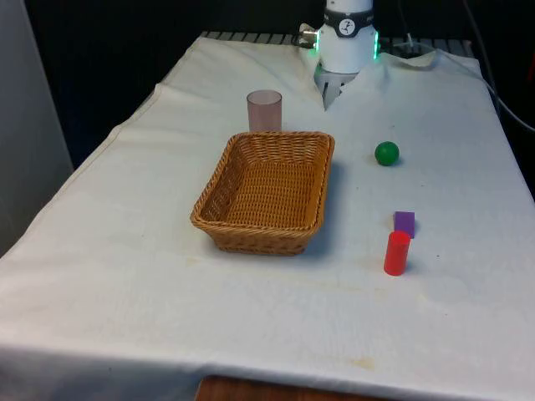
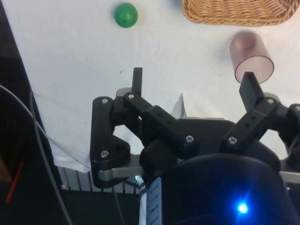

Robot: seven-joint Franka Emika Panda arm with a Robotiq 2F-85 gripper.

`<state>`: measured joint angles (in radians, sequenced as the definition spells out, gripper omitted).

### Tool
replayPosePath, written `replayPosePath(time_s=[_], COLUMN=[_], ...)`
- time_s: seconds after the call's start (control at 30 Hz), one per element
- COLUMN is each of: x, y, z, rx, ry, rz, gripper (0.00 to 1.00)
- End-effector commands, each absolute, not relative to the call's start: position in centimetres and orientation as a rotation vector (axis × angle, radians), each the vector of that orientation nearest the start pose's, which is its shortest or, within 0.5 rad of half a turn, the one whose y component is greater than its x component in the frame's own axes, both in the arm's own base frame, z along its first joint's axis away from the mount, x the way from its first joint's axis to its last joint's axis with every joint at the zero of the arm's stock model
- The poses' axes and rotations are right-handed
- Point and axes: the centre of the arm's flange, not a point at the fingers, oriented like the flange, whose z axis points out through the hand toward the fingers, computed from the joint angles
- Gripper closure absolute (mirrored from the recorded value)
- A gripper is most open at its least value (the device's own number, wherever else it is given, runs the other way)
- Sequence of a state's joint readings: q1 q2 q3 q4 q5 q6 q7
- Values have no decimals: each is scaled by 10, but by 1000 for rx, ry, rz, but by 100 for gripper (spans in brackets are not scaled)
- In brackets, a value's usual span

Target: Pick up the triangular block and place it into the basket.

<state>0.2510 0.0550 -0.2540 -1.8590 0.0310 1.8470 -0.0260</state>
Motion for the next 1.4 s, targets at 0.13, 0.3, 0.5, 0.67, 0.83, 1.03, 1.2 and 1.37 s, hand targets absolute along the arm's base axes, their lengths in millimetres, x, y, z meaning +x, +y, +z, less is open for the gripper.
replayPosePath(time_s=[0.13, 0.3, 0.5, 0.67, 0.83, 1.03, 1.2, 1.37], x=[581, 591, 593, 592, 587, 587, 590, 596], y=[14, 24, 33, 43, 53, 60, 67, 75], z=[476, 474, 473, 469, 459, 450, 442, 428], rx=[-3132, -3147, -3162, -3180, -3196, -3200, -3194, -3184], ry=[-4, 17, 24, 22, 18, 15, 19, 60], rz=[101, 89, 59, 24, -16, -50, -61, -74], gripper=[0, 0, 0, 0, 0, 0, 0, 0])
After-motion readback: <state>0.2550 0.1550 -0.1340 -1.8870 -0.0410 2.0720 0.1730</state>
